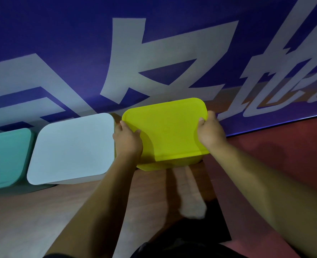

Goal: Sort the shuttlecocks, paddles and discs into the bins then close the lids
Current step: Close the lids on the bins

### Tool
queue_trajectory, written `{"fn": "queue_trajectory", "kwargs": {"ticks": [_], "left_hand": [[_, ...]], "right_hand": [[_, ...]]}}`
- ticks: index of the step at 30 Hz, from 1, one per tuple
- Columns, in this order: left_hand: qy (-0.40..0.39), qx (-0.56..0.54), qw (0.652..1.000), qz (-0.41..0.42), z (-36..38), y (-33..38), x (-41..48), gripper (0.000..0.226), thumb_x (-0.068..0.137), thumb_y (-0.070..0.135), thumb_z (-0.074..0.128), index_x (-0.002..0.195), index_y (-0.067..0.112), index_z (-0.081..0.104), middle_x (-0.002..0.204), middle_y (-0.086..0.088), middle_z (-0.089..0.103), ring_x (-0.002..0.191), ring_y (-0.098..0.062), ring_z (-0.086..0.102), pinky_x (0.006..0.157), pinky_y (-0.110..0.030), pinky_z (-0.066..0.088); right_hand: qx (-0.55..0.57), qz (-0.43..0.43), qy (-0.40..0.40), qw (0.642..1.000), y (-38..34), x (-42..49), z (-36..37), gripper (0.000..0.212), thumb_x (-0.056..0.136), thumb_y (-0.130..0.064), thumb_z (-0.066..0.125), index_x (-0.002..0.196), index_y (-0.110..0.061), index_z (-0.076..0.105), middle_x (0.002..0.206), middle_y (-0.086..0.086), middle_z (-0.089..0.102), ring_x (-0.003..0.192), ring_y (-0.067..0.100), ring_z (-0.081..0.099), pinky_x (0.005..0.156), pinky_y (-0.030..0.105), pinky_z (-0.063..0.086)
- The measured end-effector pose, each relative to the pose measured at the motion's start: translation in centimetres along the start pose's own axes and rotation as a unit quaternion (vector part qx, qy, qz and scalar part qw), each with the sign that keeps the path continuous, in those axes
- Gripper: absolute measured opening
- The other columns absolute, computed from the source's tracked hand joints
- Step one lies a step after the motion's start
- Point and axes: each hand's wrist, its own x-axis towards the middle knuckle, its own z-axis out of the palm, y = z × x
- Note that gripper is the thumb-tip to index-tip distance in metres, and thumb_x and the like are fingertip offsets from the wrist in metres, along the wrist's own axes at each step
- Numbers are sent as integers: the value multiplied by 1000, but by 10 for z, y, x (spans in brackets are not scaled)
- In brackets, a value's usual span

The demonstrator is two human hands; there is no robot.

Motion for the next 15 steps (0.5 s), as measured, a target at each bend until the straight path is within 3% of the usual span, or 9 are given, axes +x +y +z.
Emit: {"fn": "queue_trajectory", "kwargs": {"ticks": [5, 8, 11, 15], "left_hand": [[-70, 93, 993, 1, -4, 6, 9, 79, 111, 42, 41, 165, 1, 2, 171, -22, 15, 155, -44, 18, 125, -55, 25], [-90, 132, 987, 9, -8, 9, 11, 82, 111, 43, 42, 164, -3, 0, 169, -25, 14, 155, -45, 17, 125, -54, 25], [-108, 148, 983, 5, -14, 13, 14, 92, 107, 50, 50, 164, -3, 1, 170, -25, 13, 156, -44, 18, 124, -54, 26], [-139, 176, 975, 17, -18, 11, 16, 114, 97, 65, 60, 164, -3, -4, 170, -26, 10, 156, -45, 18, 124, -55, 26]], "right_hand": [[-40, -16, 13, 999, -4, -2, 5, 43, 112, -32, 41, 146, -5, 37, 141, 26, 50, 108, 52, 60, 73, 45, 42], [-91, -48, 17, 995, -10, -3, 1, 61, 112, -29, 39, 166, -16, 14, 161, 15, 32, 122, 46, 54, 87, 49, 49], [-134, -74, -27, 988, -18, -5, -7, 67, 110, -22, 39, 169, -30, 9, 175, 0, 8, 141, 40, 40, 99, 47, 44], [-148, -78, -44, 985, -20, -7, -14, 64, 110, -39, 34, 169, -30, 9, 175, 1, 5, 140, 43, 42, 102, 50, 46]]}}
